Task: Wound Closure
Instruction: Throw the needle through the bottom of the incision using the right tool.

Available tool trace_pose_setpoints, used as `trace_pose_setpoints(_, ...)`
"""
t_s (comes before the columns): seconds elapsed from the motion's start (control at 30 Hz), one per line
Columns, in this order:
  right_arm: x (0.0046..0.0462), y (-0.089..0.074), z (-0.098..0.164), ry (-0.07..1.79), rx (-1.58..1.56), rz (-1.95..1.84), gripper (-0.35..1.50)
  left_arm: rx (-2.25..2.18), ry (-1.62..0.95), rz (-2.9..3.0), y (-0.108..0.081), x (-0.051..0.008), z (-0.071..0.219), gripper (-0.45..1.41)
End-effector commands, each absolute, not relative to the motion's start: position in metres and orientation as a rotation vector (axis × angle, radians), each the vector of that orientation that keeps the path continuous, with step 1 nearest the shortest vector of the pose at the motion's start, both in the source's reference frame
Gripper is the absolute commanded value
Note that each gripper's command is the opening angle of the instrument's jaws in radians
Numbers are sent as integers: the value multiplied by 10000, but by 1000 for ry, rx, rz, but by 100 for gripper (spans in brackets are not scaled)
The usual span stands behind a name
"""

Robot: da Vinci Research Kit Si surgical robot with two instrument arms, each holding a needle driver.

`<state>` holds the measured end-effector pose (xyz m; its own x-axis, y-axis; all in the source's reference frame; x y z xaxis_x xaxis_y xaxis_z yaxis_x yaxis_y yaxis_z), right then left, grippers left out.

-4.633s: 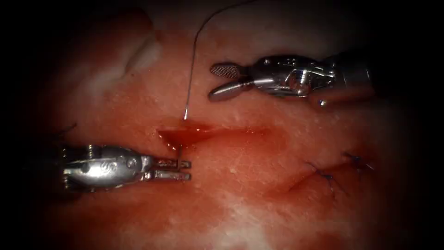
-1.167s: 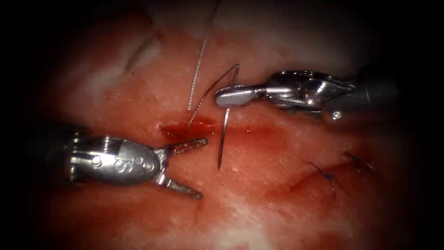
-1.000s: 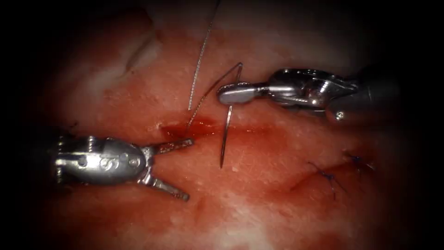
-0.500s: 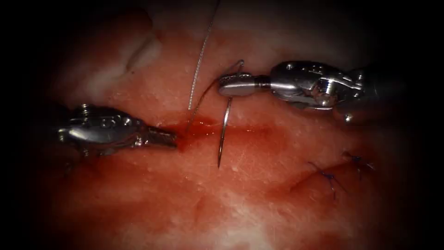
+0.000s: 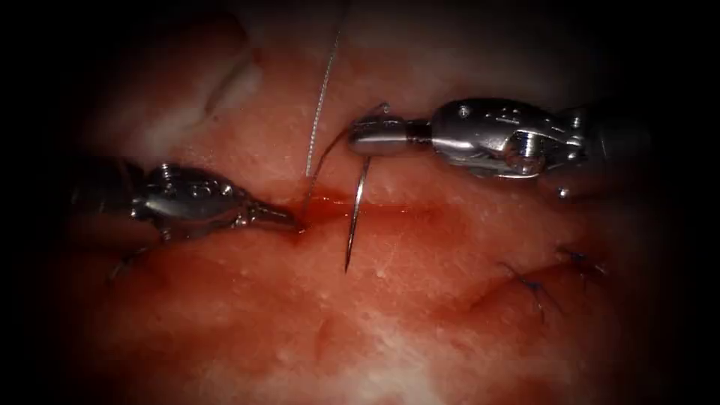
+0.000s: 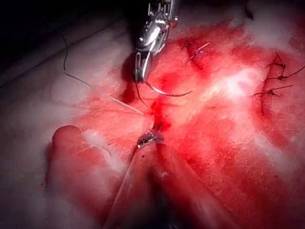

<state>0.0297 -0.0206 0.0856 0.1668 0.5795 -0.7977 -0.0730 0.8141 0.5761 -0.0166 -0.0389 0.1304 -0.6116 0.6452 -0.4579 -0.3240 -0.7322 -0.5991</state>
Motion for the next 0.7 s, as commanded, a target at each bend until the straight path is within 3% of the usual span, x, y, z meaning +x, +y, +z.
trace_pose_setpoints(0.03, 303, -208, 860, 1334, 447, 477, -35, -914, -632, 2321, -390, -172, 1312, -11)
trace_pose_setpoints(0.33, 304, -209, 860, 1341, 398, 427, -35, -906, -635, 2310, -375, -175, 1326, -6)
trace_pose_setpoints(0.7, 304, -208, 860, 1352, 338, 372, -35, -666, -733, 2428, -388, -187, 1358, -16)
